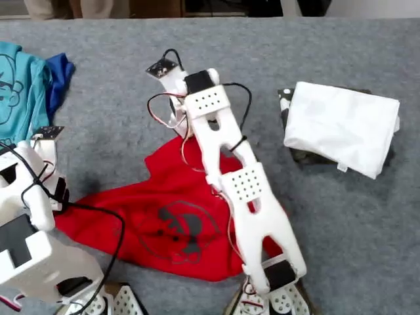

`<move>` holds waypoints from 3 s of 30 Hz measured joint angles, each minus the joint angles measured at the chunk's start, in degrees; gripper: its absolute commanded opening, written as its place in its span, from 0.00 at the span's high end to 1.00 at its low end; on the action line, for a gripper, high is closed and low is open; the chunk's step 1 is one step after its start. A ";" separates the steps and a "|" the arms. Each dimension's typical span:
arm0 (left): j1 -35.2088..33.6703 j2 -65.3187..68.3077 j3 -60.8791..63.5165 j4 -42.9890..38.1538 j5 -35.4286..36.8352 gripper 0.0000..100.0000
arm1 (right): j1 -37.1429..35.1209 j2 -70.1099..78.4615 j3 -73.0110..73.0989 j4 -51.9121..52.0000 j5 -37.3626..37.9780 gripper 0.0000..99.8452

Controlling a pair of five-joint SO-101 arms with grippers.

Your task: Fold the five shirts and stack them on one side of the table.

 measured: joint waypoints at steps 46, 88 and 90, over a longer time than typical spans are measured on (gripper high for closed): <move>11.96 0.09 -9.58 -0.62 24.53 0.98 | 9.85 4.66 -17.32 -3.87 -5.45 1.00; 20.92 24.35 -45.89 9.67 83.25 0.82 | 18.11 13.01 -18.29 -27.96 -15.03 1.00; 20.92 27.78 -50.20 13.27 86.42 0.82 | 18.11 13.01 -18.29 -27.96 -15.03 1.00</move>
